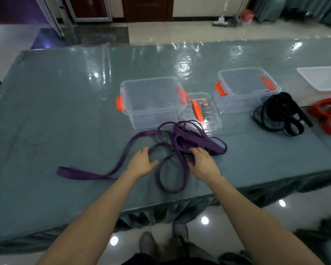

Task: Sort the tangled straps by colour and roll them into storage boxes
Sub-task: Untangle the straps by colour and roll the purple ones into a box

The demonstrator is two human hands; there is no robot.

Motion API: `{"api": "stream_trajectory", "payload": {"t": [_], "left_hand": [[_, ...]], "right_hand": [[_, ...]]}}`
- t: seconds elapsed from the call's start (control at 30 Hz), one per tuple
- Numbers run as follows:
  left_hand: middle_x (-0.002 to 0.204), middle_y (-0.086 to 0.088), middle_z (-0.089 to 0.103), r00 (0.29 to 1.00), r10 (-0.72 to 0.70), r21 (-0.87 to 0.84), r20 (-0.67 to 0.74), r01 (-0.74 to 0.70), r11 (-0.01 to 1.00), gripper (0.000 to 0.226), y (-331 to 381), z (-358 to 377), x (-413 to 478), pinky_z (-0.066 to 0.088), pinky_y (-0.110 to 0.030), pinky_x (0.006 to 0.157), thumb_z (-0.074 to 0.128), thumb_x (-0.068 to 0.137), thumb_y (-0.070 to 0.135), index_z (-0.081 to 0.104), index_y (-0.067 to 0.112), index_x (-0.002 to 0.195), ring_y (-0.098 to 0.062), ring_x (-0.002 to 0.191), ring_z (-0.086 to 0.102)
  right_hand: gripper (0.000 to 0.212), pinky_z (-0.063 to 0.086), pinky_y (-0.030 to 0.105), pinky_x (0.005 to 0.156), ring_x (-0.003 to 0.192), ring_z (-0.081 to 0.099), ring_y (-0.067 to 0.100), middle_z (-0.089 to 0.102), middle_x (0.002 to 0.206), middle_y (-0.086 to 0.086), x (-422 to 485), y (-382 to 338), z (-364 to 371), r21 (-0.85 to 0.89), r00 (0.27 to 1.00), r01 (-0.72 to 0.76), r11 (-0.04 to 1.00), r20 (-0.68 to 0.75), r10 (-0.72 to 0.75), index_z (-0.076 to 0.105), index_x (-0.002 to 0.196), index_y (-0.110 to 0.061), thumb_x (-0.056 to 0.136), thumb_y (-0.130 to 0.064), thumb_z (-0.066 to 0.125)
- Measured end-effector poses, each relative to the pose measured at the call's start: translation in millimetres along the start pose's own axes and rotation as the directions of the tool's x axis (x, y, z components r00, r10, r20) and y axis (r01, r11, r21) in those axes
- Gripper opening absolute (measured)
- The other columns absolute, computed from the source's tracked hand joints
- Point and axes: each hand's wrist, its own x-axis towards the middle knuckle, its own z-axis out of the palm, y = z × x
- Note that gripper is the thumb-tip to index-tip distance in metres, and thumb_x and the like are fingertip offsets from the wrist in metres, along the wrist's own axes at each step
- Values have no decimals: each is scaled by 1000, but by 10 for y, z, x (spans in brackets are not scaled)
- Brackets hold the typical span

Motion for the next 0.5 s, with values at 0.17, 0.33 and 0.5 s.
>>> {"api": "stream_trajectory", "payload": {"t": [0.17,0.33,0.5], "left_hand": [[147,-16,61,994,-111,160,26,105,982,86,274,487,134,51,-47,109,83,87,59,49,7,147,-38,134,62],[122,-18,75,994,-91,-101,-55,85,991,27,247,501,94,57,-42,91,70,103,22,68,8,126,-34,107,73],[97,-25,63,736,-520,-821,-434,-85,565,15,-240,-604,11,64,-44,56,62,104,6,53,18,105,-28,56,69]], "right_hand": [[86,37,55,122,150,39,29,45,160,6,118,279,93,-130,994,52,990,107,-38,32,167,-24,97,-56,70],[57,40,52,116,140,47,33,51,153,6,299,492,49,-177,996,73,981,67,-62,46,157,-26,105,-42,62],[39,48,49,104,122,58,39,61,131,12,497,810,-221,-18,999,26,999,-35,-27,63,139,-19,102,-29,66]]}}
